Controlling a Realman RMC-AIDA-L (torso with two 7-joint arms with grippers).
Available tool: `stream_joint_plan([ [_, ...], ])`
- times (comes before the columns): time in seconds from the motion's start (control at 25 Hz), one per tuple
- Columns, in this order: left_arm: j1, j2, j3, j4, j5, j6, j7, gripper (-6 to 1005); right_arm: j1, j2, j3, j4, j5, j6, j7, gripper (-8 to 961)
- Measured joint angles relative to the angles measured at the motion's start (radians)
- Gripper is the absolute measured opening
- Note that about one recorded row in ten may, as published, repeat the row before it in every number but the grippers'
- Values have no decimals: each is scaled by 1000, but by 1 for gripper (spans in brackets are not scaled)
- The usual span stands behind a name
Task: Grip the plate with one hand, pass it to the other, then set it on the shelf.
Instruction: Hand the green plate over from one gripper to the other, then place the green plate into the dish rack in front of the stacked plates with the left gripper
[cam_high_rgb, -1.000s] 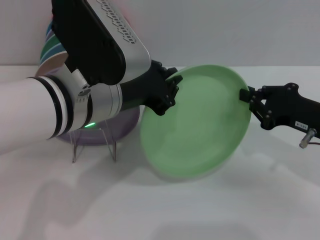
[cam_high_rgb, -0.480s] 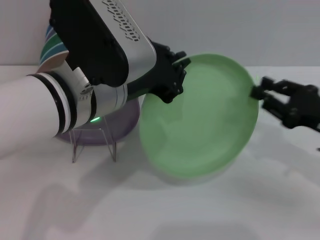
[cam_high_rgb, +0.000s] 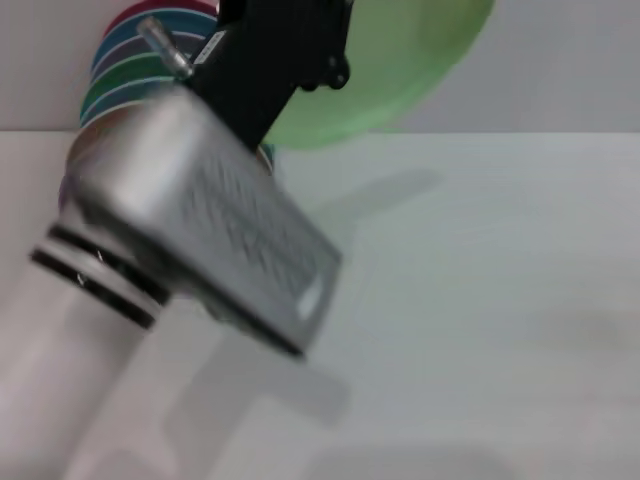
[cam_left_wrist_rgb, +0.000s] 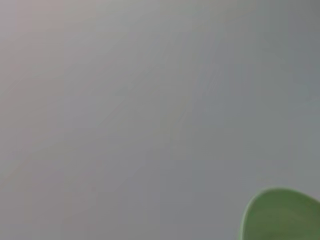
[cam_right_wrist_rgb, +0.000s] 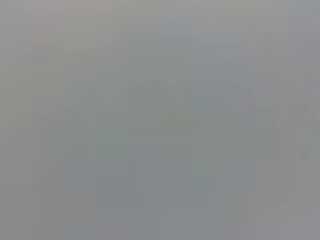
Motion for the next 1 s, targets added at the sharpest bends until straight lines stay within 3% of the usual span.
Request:
stream_joint_plan([
  [0.12,-26,2,58,127,113,297,-92,58,3,0,-7,-7,-6,-10,-16,614],
  [0.2,-40,19,57,217,186,472,-251,58,11,0,-15,-22,-13,-21,-42,614],
  [0.36,-123,115,31,500,262,857,-717,57,32,-3,-25,-53,-33,-39,-75,614],
  [0.44,-175,138,8,701,262,1047,-868,56,37,-5,-27,-59,-42,-53,-86,615],
  [0.6,-287,118,-65,1126,262,1336,-1015,55,50,-8,-32,-70,-56,-63,-105,615],
  [0.64,-346,108,-73,1304,262,1431,-1024,55,54,-8,-34,-73,-59,-64,-109,615],
  [0.68,-346,108,-73,1304,262,1431,-1024,55,54,-8,-34,-73,-59,-64,-109,615],
  [0.72,-386,100,-73,1425,262,1482,-1026,55,55,-8,-36,-74,-59,-64,-110,615],
  [1.0,-409,108,-35,1497,262,1494,-947,54,57,-9,-55,-79,-60,-55,-111,614],
])
